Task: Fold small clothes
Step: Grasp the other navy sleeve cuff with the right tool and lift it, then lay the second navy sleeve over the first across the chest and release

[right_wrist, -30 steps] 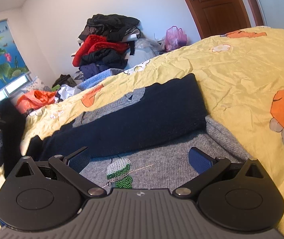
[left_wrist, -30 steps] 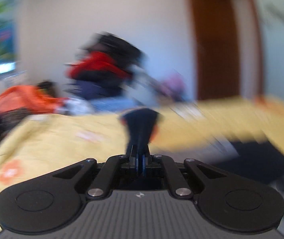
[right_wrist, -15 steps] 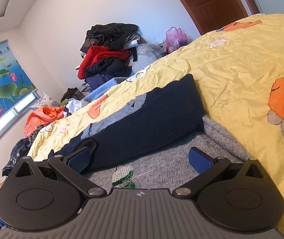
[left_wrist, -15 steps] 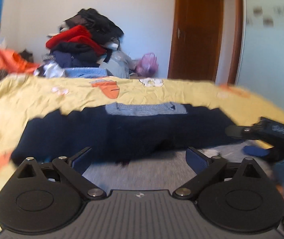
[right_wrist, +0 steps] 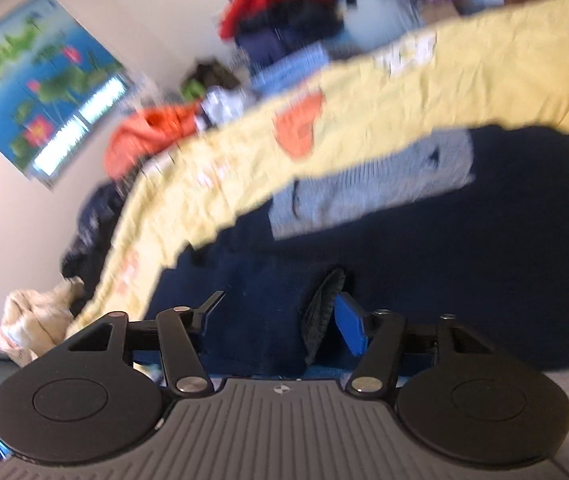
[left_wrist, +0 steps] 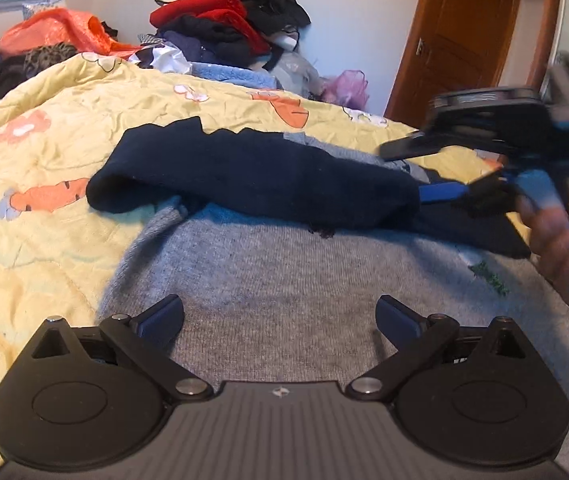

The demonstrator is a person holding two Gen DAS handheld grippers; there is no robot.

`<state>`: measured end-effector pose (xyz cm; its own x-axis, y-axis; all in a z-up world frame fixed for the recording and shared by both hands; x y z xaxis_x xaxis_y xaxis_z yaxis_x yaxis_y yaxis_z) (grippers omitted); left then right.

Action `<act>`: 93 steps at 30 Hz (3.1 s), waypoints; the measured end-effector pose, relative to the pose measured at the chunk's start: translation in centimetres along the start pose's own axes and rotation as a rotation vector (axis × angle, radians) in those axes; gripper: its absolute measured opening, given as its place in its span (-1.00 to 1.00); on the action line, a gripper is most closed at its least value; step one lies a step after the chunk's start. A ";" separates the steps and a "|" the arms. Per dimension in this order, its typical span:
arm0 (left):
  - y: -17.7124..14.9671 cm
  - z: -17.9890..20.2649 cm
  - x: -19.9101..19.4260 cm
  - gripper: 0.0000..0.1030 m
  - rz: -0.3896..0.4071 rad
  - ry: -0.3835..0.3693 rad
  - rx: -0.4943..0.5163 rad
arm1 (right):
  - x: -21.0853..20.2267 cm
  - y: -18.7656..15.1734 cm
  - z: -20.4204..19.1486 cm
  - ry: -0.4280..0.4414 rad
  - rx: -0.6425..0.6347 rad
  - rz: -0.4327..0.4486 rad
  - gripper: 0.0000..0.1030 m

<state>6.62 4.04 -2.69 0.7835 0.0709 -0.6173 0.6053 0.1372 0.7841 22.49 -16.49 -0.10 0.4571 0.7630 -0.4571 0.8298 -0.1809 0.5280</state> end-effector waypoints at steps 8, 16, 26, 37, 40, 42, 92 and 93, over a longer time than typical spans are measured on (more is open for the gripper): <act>0.2 -2.1 -0.2 1.00 0.016 -0.096 -0.139 | 3.5 -2.1 -1.0 -0.059 -0.093 -0.087 -0.63; 0.3 -2.6 -0.1 1.00 0.022 -0.121 -0.183 | -0.8 5.6 -6.4 0.118 -0.174 0.035 -0.64; 0.2 -2.6 0.0 1.00 0.024 -0.119 -0.184 | -8.5 9.3 -0.5 -0.017 -0.157 0.068 -0.63; 0.2 -2.0 0.1 1.00 0.022 -0.092 -0.149 | -8.4 4.5 9.0 -0.211 -0.058 0.020 -0.63; 0.1 -2.0 0.2 1.00 0.021 -0.087 -0.143 | -9.1 5.6 8.6 -0.231 -0.085 0.031 -0.63; 0.1 -2.0 0.2 1.00 0.021 -0.085 -0.140 | -9.2 6.0 9.1 -0.261 -0.091 0.020 -0.63; 3.6 4.7 6.3 1.00 -0.025 0.021 0.250 | -6.7 -10.9 3.0 -0.540 -0.342 0.111 0.99; 3.5 4.8 6.3 1.00 -0.024 0.025 0.251 | -6.7 -11.7 2.9 -0.553 -0.386 0.109 0.99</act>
<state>14.34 0.27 -3.47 0.7663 0.0957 -0.6353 0.6424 -0.1098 0.7584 10.65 -21.29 -5.28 0.7132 0.3048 -0.6312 0.6431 0.0736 0.7622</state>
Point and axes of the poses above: each gripper's, at about its wrist camera, not at the fingertips, and x roughly the way its jaws point, z to its right, y to its top, the point moved 5 cm from there along x, roughly the way its jaws point, and after that the axes turned 12 degrees about y, right-handed, at the moved point
